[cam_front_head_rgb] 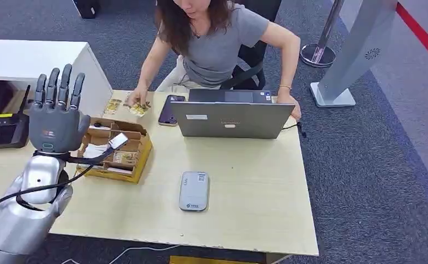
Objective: Pass the card to the sensor for recognition and then transmit it.
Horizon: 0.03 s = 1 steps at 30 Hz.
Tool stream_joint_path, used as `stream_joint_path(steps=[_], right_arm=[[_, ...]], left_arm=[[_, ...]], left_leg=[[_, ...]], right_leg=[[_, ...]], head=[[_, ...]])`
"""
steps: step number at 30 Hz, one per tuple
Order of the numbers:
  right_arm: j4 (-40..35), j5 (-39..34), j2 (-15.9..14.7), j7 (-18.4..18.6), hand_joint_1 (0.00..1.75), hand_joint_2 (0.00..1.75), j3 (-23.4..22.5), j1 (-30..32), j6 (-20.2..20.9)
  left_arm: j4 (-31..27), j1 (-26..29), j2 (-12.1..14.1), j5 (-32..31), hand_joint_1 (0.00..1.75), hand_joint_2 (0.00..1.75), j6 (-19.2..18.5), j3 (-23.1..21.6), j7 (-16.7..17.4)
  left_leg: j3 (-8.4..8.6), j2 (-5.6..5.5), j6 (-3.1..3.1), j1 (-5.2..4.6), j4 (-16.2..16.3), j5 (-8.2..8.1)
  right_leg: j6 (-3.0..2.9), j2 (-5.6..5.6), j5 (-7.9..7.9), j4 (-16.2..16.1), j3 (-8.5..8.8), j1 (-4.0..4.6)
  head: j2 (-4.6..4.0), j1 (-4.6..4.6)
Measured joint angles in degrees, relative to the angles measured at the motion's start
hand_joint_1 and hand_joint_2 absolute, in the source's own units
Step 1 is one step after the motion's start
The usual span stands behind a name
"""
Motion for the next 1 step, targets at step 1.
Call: stream_joint_path(steps=[1], right_arm=[[0.00,-0.02,0.07,0.00,0.00,0.00,0.00,0.00,-0.09]], left_arm=[[-1.80,0.77,-0.06,0.00,0.00,1.75,0.13,0.04,-0.37]], left_leg=[[0.00,0.00,0.01,0.00,0.00,-0.01]], right_leg=[[0.00,0.00,0.00,0.00,0.00,0.00]], head=[[0.02,0.02]])
